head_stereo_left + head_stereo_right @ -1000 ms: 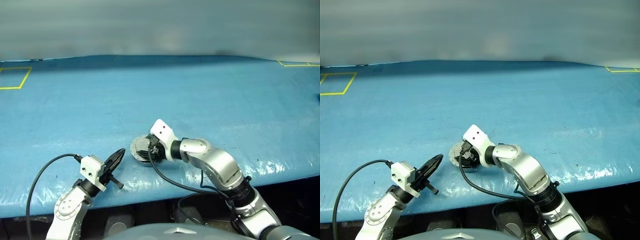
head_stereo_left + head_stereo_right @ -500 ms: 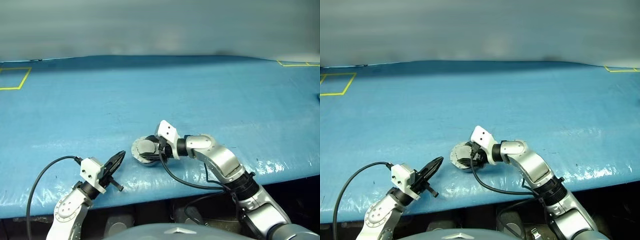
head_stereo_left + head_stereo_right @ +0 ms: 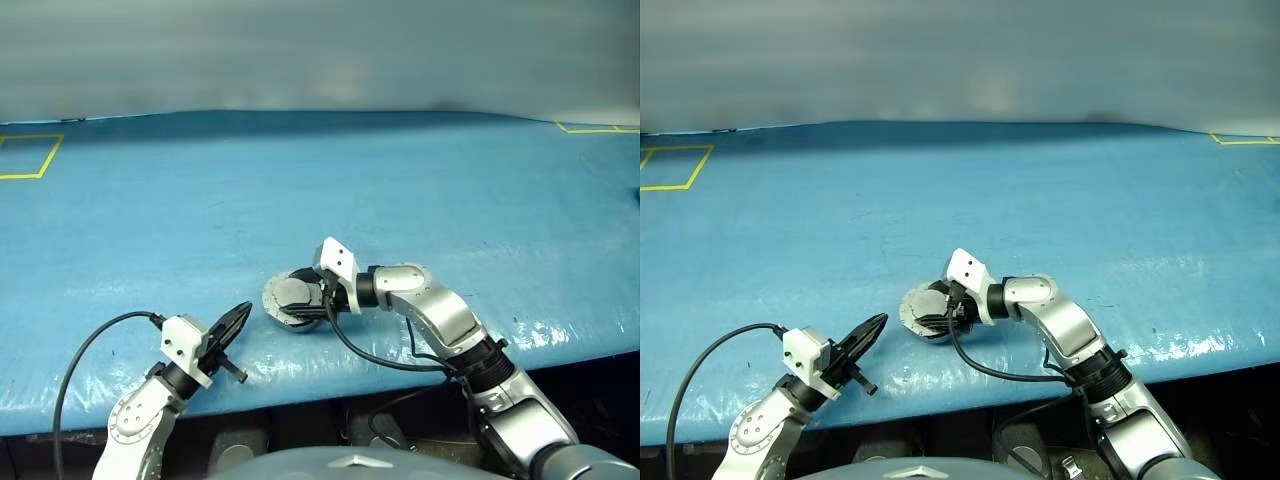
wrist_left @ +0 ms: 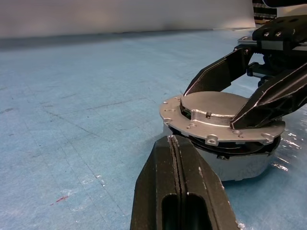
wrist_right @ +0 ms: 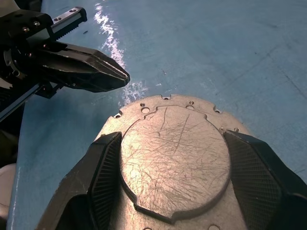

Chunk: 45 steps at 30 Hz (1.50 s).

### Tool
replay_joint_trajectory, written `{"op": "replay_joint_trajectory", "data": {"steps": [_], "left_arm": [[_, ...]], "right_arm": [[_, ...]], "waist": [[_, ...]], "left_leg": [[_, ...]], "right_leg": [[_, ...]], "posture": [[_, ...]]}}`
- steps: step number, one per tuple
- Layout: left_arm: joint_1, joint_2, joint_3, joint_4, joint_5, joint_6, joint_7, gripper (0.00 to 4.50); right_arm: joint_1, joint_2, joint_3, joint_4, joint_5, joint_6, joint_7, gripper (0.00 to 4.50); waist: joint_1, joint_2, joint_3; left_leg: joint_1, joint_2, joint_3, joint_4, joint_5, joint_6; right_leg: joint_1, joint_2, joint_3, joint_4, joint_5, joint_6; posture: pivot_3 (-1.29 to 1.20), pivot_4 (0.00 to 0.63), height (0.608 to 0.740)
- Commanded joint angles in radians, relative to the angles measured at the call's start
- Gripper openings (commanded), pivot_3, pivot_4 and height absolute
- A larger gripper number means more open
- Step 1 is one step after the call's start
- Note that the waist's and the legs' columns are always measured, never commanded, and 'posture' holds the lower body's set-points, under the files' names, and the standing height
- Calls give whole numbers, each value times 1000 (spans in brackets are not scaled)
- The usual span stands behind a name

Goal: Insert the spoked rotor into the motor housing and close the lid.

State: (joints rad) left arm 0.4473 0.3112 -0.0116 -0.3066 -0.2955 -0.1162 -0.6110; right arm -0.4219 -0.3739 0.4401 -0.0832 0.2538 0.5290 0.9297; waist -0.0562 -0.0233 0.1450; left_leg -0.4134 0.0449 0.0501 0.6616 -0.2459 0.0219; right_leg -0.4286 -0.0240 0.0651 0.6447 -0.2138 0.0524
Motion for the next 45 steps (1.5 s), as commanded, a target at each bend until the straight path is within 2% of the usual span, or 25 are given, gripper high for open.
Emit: {"op": "replay_joint_trajectory", "data": {"steps": [1, 22, 30, 45], "left_arm": [[5, -8, -8, -8, -6, -13, 2, 0], [34, -14, -14, -30, -5, -15, 9, 0], [31, -13, -19, -33, -6, -10, 7, 0], [31, -14, -28, -39, -7, -8, 18, 0]], "right_arm": [[-27, -15, 9, -5, -17, -59, 51, 3036], [-83, 11, 25, 188, -112, -243, 151, 3036], [-130, -4, 15, 194, -105, -213, 216, 3036], [-195, -7, 46, 318, -175, -344, 304, 3036]], "waist": [[1, 0, 0], [4, 0, 0], [6, 0, 0], [18, 0, 0]], "left_leg": [[0, 0, 0, 0, 0, 0], [1, 0, 1, 0, 0, 0], [1, 0, 1, 1, 0, 0], [2, 0, 4, 1, 0, 0]], "right_leg": [[0, 0, 0, 0, 0, 0], [1, 0, 0, 1, 0, 0], [1, 0, 0, 1, 0, 0], [1, 0, 0, 1, 0, -1]], "posture": [[0, 150, 740], [0, 150, 740], [0, 150, 740], [0, 150, 740]]}}
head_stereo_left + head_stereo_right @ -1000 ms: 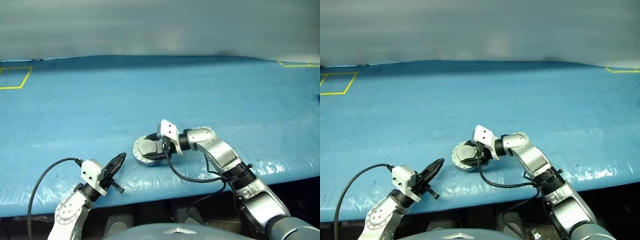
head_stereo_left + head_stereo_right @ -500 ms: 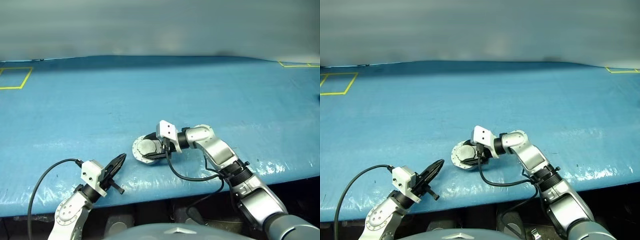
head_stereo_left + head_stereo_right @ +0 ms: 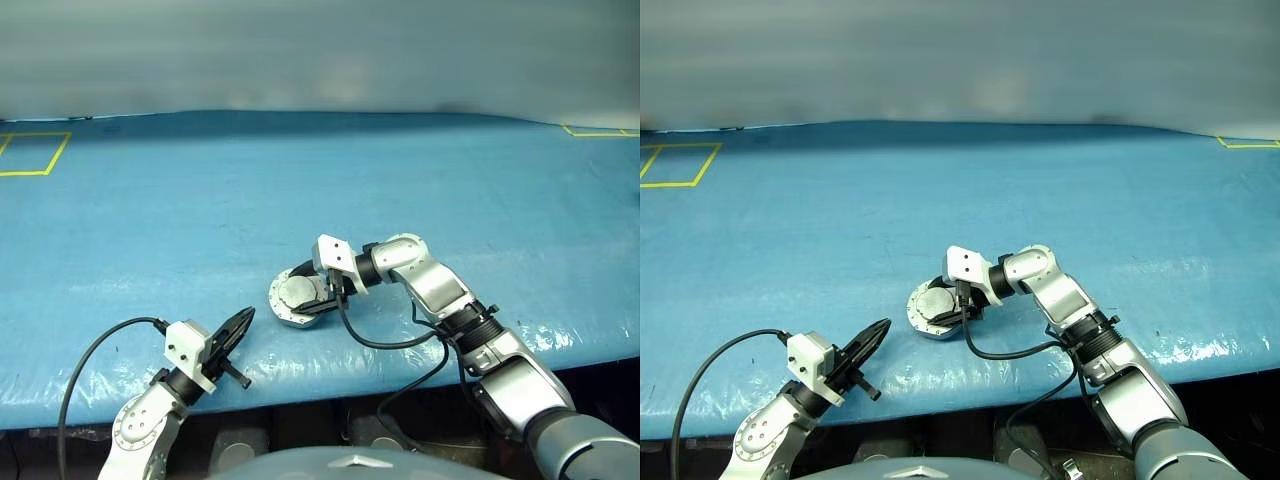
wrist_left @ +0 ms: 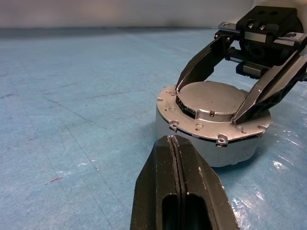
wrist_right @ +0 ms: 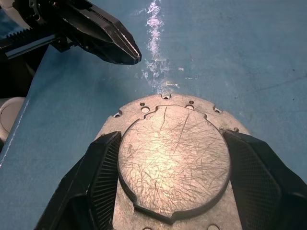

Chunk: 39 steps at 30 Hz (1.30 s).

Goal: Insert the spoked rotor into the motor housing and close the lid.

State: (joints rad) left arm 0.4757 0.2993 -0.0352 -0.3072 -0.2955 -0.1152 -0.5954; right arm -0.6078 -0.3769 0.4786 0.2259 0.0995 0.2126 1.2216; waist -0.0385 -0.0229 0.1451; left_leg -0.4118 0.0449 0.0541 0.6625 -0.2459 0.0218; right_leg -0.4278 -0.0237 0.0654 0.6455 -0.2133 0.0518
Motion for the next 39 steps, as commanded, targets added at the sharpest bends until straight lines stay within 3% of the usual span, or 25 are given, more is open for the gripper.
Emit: {"op": "replay_joint_trajectory", "data": {"steps": [1, 14, 21, 25, 27, 32, 39], "left_arm": [[4, -2, -4, -38, -8, -11, 2, 0], [-11, -3, -2, -65, -24, 13, 17, 0], [-172, -27, 79, -210, -252, 438, 234, 0], [-288, 36, 145, -235, -592, 758, 287, 0], [-329, 50, 167, -221, -681, 827, 296, 0], [-394, 82, 158, -187, -774, 967, 338, 0], [-408, 93, 116, -151, -692, 1024, 391, 0]], "right_arm": [[-8, -4, 8, 12, -24, -32, 14, 3036], [-11, 1, 10, 63, -54, -71, 6, 3036], [-5, 13, 4, 67, -49, -57, -1, 3036], [-8, 16, 2, 82, -52, -61, -4, 3036], [-9, 18, 2, 87, -54, -64, -5, 3036], [-10, 23, 3, 91, -57, -65, -6, 3036], [-11, 26, 2, 90, -61, -63, -8, 3036]], "waist": [[0, 0, 0], [1, 0, 0], [0, 0, 0], [0, 0, 0], [0, 0, 0], [-1, 0, 0], [0, 0, 0]], "left_leg": [[0, 0, 0, 0, 0, 0], [0, 0, 1, 0, 0, 0], [2, 0, -1, 3, 0, 0], [3, 1, -4, 3, 0, 0], [4, 1, -4, 3, 0, 0], [11, 1, -4, 2, 1, -1], [16, 0, -4, 0, 1, -1]], "right_leg": [[0, 0, 0, 0, 0, 0], [0, 0, 0, 0, 0, 0], [2, 1, 0, 4, 0, 0], [3, 2, 0, 5, 1, 1], [3, 3, 0, 5, 1, 1], [11, 3, 1, 4, 0, 0], [15, 3, 1, 3, -3, 3]], "posture": [[0, 150, 740], [0, 150, 740], [0, 150, 740], [0, 150, 740], [0, 150, 740], [0, 150, 740], [0, 150, 740]]}}
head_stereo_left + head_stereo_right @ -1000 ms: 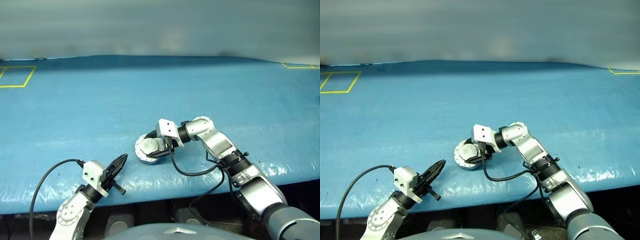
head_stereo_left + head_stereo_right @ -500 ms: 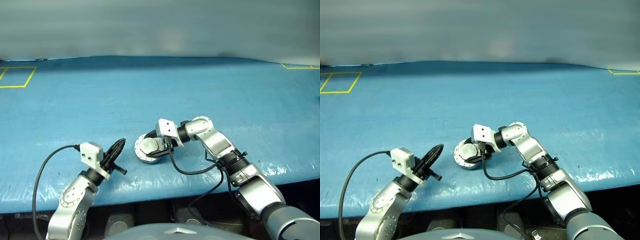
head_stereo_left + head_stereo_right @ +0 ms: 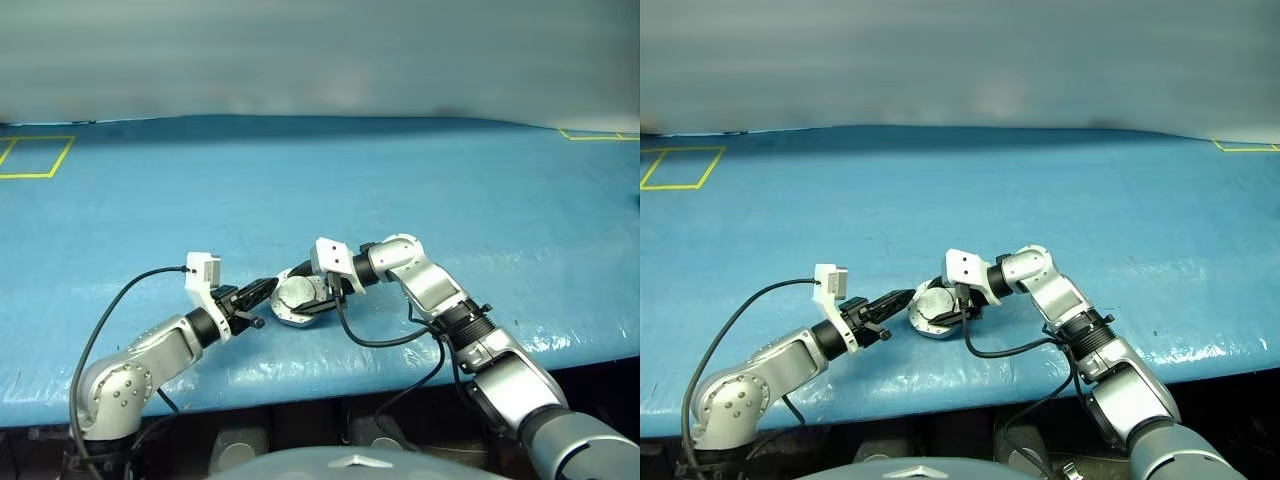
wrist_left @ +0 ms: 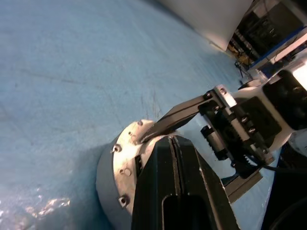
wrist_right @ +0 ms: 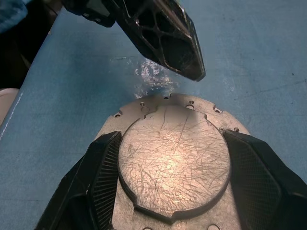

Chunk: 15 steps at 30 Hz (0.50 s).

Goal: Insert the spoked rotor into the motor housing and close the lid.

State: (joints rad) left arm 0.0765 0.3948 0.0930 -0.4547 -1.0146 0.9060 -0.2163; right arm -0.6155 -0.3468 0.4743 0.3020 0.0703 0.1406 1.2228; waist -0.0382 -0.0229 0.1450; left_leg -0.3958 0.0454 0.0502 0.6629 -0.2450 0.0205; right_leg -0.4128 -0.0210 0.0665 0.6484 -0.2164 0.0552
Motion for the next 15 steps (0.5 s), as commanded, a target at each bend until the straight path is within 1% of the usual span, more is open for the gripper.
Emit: {"op": "replay_joint_trajectory", "data": {"steps": [1, 5, 15], "left_arm": [[-7, -7, -12, -2, 35, 2, 16, 0], [-1, -15, -18, 8, 63, 8, 30, 0], [-23, -48, -48, 28, 97, 32, 20, 0]], "right_arm": [[-3, -4, 6, 14, -32, 10, -9, 3036], [-1, -5, 7, 13, -33, 12, -8, 3036], [3, -3, 9, 13, -36, 15, -8, 3036]], "waist": [[0, 0, 0], [0, 0, 0], [1, 0, 0]], "left_leg": [[0, 0, 0, 0, 0, 0], [0, 0, 0, 0, 0, 0], [0, 0, 0, -1, 0, 0]], "right_leg": [[0, 0, 0, 0, 0, 0], [0, 0, 0, 0, 2, -4], [0, -1, 0, -2, 2, -4]], "posture": [[0, 150, 740], [0, 150, 740], [0, 150, 740]]}}
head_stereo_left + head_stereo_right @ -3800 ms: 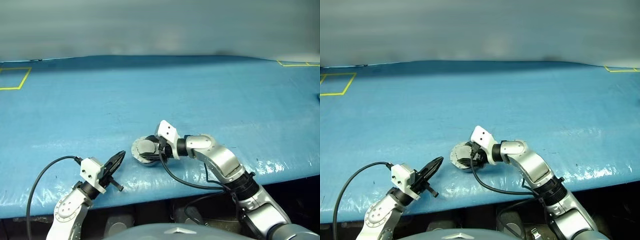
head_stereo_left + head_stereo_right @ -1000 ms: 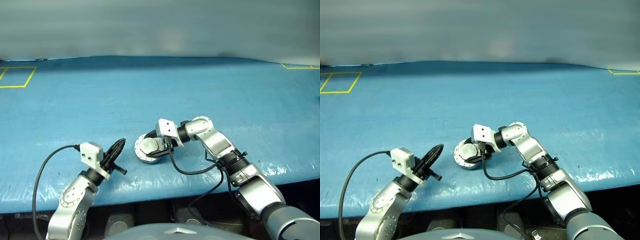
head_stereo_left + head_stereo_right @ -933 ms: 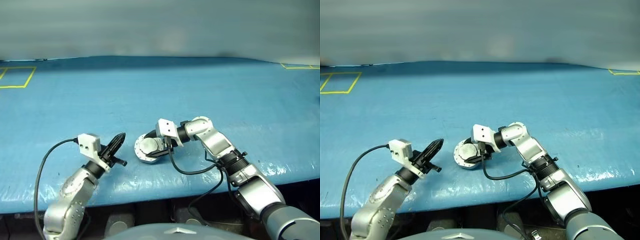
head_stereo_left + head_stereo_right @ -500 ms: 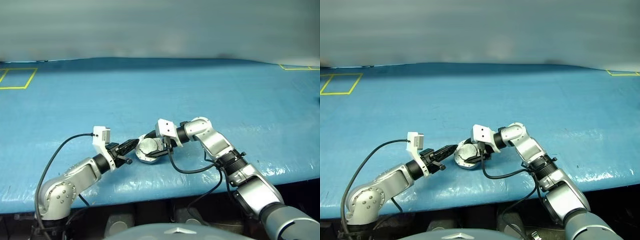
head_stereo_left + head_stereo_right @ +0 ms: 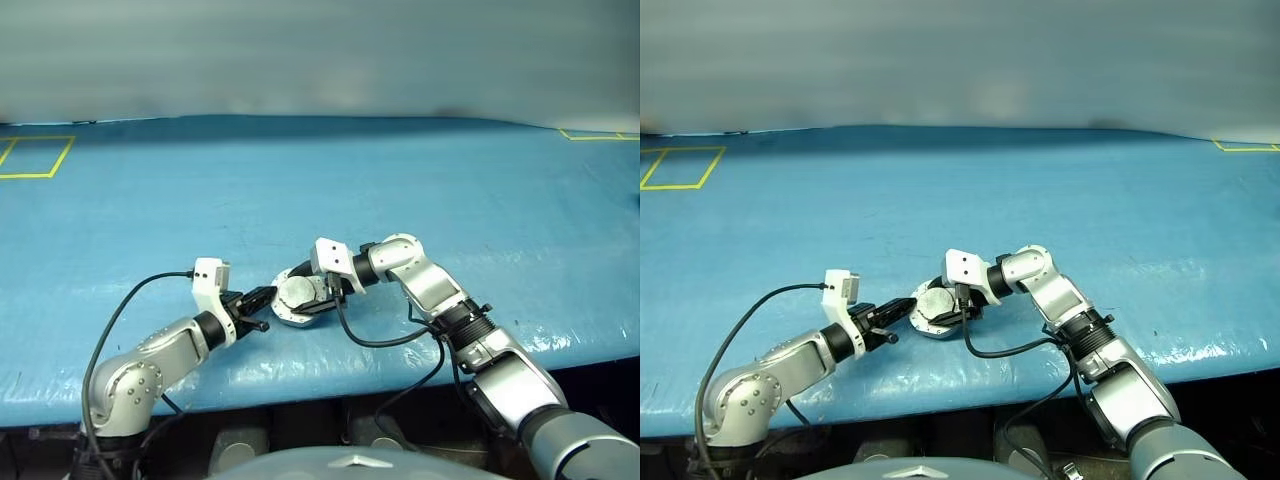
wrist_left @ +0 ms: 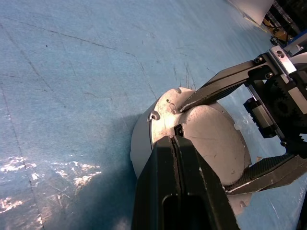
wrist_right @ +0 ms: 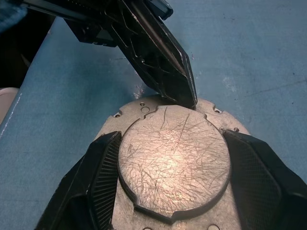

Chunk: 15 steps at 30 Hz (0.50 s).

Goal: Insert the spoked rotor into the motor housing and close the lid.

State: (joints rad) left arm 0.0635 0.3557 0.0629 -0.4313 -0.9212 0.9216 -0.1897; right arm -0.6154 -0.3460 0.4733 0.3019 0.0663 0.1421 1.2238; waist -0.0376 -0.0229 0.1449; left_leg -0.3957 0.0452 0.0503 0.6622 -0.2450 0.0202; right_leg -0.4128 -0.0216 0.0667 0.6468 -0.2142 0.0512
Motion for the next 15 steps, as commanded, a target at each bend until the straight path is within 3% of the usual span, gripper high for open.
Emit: {"op": "replay_joint_trajectory", "data": {"steps": [1, 12, 13, 15], "left_arm": [[-14, -15, -17, 5, 1, 20, -7, 0], [-22, -25, -28, 9, 23, 65, -13, 0], [-22, -25, -29, 9, 24, 67, -14, 0], [-22, -24, -30, 9, 27, 68, -17, 377]], "right_arm": [[4, -4, 10, 13, -32, 14, -9, 3036], [-8, -14, 10, 33, -36, 30, 5, 3036], [-11, -16, 9, 35, -37, 31, 6, 3779], [-17, -19, 5, 40, -41, 34, 5, 4351]], "waist": [[0, 0, 0], [1, 0, 0], [1, 0, 0], [2, 0, 0]], "left_leg": [[0, 0, 0, 0, 0, 0], [0, 0, 0, 0, 0, 0], [0, 0, 0, -1, 0, 0], [0, -1, 0, -1, 0, 0]], "right_leg": [[0, 0, 0, 0, 0, 0], [0, -1, 0, -1, 0, 0], [0, -1, 0, -1, 0, 0], [0, -1, 0, -2, 0, 0]], "posture": [[0, 150, 740], [0, 150, 740], [0, 150, 740], [0, 150, 740]]}}
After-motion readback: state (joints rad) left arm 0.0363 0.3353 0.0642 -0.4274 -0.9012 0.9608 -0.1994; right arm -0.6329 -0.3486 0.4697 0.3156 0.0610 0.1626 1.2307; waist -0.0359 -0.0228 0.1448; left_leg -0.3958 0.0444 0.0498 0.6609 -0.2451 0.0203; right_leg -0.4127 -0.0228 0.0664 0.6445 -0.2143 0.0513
